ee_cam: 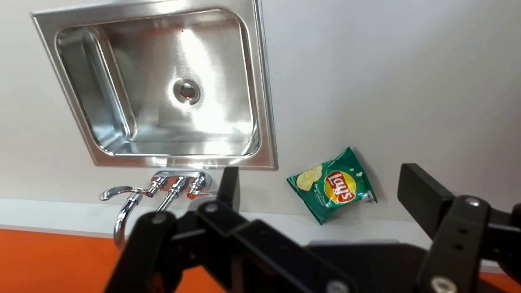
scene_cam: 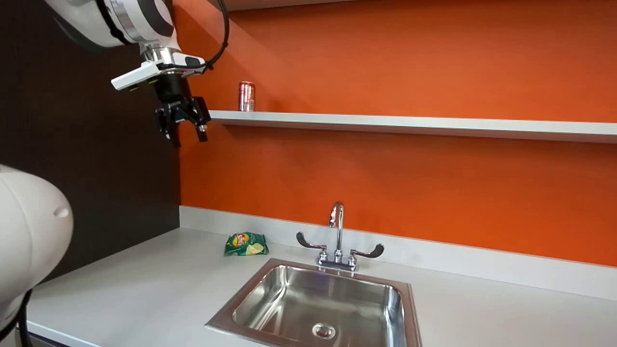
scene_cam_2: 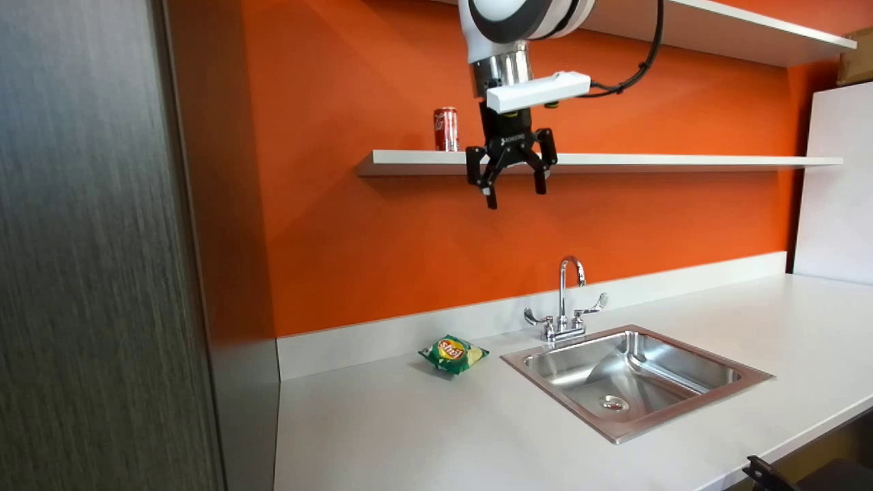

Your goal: Put the can on the shelf

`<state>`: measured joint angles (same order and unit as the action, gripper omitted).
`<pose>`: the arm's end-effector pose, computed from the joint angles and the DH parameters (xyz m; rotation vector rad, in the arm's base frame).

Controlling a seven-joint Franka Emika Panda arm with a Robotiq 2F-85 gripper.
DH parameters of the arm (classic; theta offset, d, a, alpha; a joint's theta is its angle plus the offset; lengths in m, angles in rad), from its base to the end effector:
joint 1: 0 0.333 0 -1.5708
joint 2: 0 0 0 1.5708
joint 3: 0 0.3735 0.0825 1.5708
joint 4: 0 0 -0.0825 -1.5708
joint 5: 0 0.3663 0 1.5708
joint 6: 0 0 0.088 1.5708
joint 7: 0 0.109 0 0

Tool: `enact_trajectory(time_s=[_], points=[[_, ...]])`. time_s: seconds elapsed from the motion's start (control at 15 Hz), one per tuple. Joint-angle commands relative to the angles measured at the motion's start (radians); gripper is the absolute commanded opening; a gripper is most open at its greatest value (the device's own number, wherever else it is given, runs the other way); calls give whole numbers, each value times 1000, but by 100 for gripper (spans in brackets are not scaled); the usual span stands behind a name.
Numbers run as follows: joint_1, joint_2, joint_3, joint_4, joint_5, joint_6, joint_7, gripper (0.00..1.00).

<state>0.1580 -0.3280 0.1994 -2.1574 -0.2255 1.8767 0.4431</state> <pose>0.4028 0.1450 0.5944 2.8903 -0.0445 0.2094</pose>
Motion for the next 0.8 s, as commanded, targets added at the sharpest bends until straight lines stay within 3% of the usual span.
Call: enact_trajectory(time_s=[0.0,0.4,0.47,0.73], points=[[-15,-59,-4,-123,22,105,-29,100],[-20,-113,-5,-298,41,278,-16,100],[-28,-62,14,-232,22,235,-9,100],[-27,-65,17,-246,24,241,-8,100]])
